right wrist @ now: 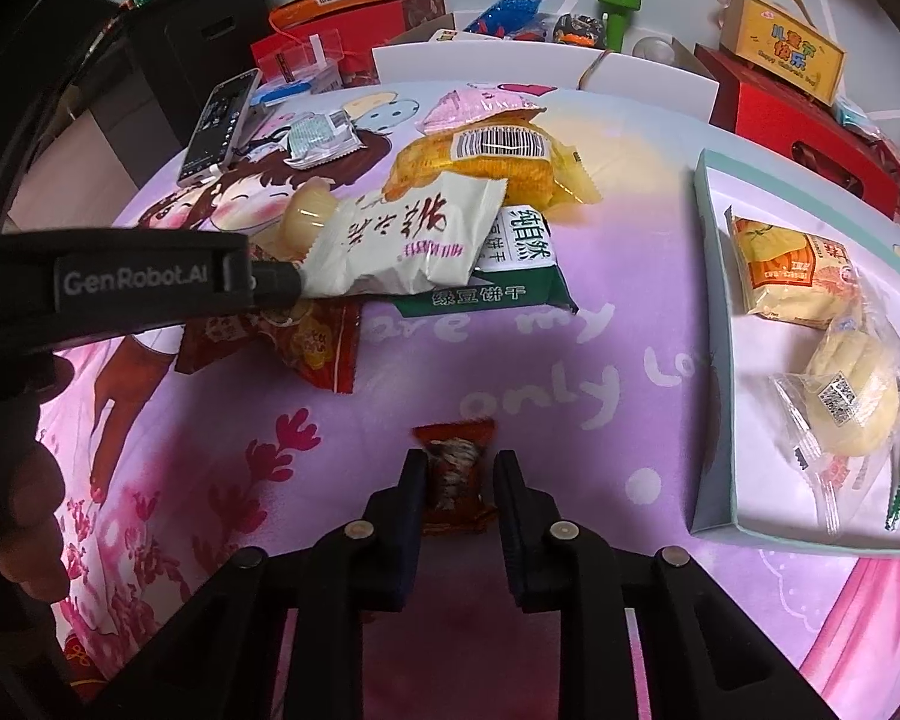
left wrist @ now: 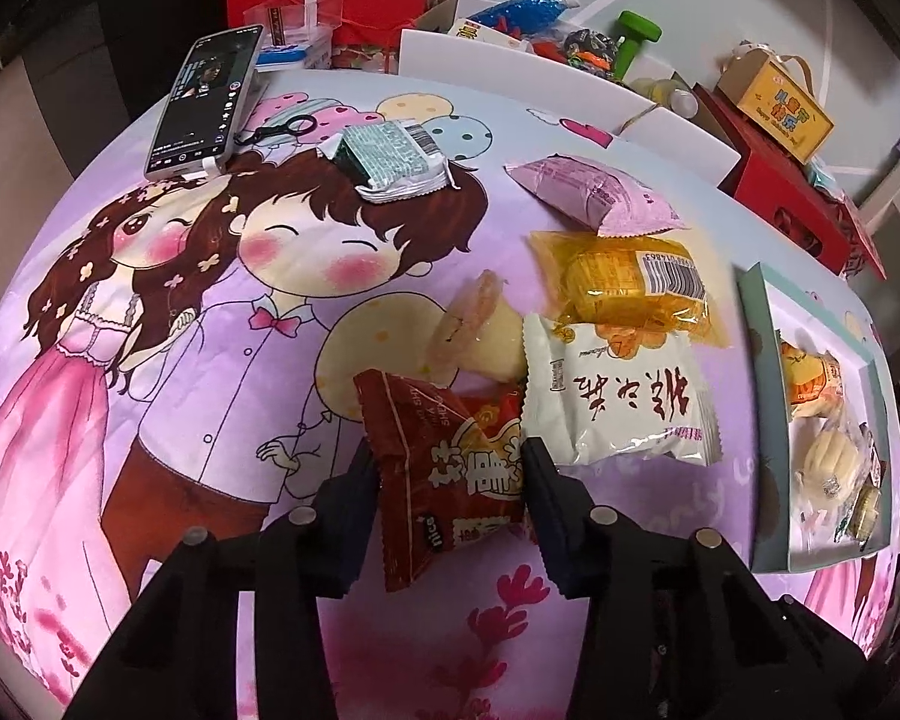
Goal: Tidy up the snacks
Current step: 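Lift the red candy and red biscuit pack off the cloth with both tools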
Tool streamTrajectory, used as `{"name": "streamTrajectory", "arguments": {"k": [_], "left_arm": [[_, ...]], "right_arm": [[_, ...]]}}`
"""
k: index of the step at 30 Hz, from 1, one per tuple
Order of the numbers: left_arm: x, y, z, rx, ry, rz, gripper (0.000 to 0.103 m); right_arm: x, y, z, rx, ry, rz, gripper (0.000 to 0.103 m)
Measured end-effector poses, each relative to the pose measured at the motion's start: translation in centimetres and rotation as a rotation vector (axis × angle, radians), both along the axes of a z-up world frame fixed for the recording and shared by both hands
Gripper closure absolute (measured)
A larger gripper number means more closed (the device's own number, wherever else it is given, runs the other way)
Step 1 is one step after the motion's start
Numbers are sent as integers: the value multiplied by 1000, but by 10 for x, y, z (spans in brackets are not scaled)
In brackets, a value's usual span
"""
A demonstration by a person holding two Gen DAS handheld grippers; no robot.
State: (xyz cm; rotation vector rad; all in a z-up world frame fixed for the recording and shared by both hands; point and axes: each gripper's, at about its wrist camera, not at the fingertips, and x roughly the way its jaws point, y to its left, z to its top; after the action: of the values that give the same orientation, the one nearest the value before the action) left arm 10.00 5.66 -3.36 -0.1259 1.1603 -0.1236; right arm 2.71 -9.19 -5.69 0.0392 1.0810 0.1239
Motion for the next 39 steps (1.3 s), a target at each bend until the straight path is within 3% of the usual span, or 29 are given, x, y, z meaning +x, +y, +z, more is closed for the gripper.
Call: {"name": "streamTrajectory", "arguments": {"k": [27,39], "left_arm": [[-15,21,27,-48,-76,65,57],[-10,23,5,-43,5,85,56]], "right_arm": [[-3,-13,20,47,-54,-24,84],[-1,-20,15,49,-32,-39,84]]}}
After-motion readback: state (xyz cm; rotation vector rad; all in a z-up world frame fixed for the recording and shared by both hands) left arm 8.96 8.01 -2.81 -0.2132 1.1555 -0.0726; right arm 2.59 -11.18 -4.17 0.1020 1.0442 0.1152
